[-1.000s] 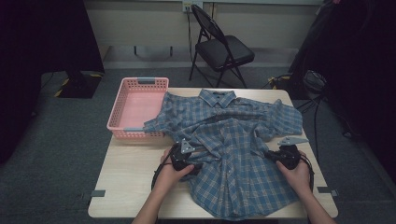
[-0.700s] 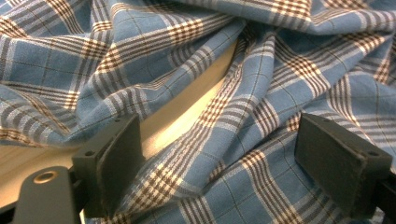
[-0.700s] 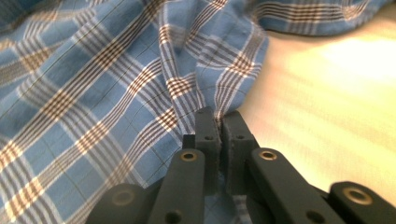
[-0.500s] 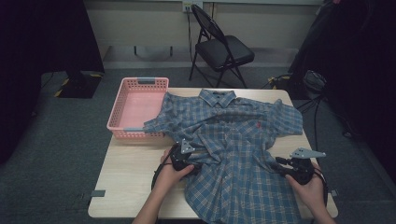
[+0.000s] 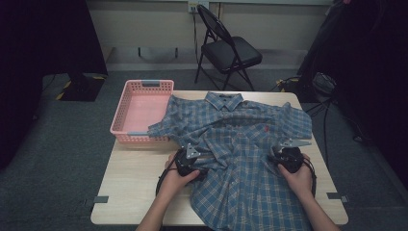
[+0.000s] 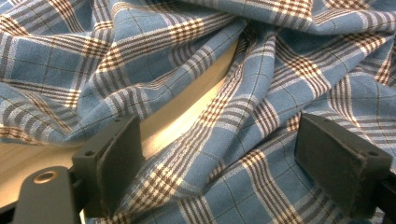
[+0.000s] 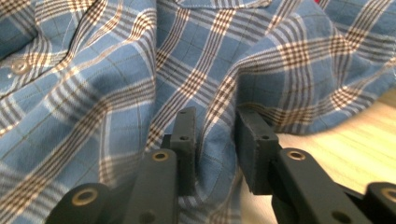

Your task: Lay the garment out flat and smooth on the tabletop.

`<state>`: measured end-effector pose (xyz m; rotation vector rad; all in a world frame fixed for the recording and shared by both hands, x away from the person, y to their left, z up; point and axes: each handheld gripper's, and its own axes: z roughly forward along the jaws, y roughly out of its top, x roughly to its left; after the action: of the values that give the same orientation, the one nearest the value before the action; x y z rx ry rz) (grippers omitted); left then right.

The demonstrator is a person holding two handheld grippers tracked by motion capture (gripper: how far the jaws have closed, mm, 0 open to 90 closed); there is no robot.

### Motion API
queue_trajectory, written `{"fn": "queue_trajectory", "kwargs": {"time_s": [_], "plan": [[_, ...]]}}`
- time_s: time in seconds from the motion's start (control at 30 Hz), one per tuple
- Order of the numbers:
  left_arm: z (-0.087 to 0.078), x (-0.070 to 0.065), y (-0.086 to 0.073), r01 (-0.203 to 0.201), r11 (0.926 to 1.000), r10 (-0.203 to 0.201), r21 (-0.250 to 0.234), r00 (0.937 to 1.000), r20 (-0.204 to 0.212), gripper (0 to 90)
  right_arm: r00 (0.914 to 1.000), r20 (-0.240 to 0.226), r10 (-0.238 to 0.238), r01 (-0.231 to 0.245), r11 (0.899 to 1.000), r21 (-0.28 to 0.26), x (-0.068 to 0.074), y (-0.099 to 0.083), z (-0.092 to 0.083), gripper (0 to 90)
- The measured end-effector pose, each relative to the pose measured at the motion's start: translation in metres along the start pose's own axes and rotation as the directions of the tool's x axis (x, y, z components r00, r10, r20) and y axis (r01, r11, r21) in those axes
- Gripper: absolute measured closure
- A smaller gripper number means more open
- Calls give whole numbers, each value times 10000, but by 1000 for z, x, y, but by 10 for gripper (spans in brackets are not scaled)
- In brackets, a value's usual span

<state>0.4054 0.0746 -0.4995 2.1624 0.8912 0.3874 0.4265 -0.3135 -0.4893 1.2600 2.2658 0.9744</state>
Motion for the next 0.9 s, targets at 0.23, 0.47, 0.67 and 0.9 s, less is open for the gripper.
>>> {"fn": "queue_trajectory", "kwargs": {"time_s": [0.23, 0.47, 0.67, 0.9], "plan": [[0, 0, 0, 30, 10000, -30, 0, 10000, -19, 147, 9996, -191, -202, 203, 9998, 34, 0, -7, -8, 818], [0, 0, 0, 25, 10000, -25, 3, 10000, -11, 147, 9989, -462, -101, 105, 9999, 83, -2, -12, -13, 855], [0, 0, 0, 29, 10000, -29, 0, 10000, -11, 147, 9973, -537, -508, 522, 9983, 242, 3, -23, -28, 854], [0, 0, 0, 35, 10000, -35, -1, 10000, -9, 147, 9969, -629, -471, 492, 9983, 321, 4, -38, -50, 766]]}}
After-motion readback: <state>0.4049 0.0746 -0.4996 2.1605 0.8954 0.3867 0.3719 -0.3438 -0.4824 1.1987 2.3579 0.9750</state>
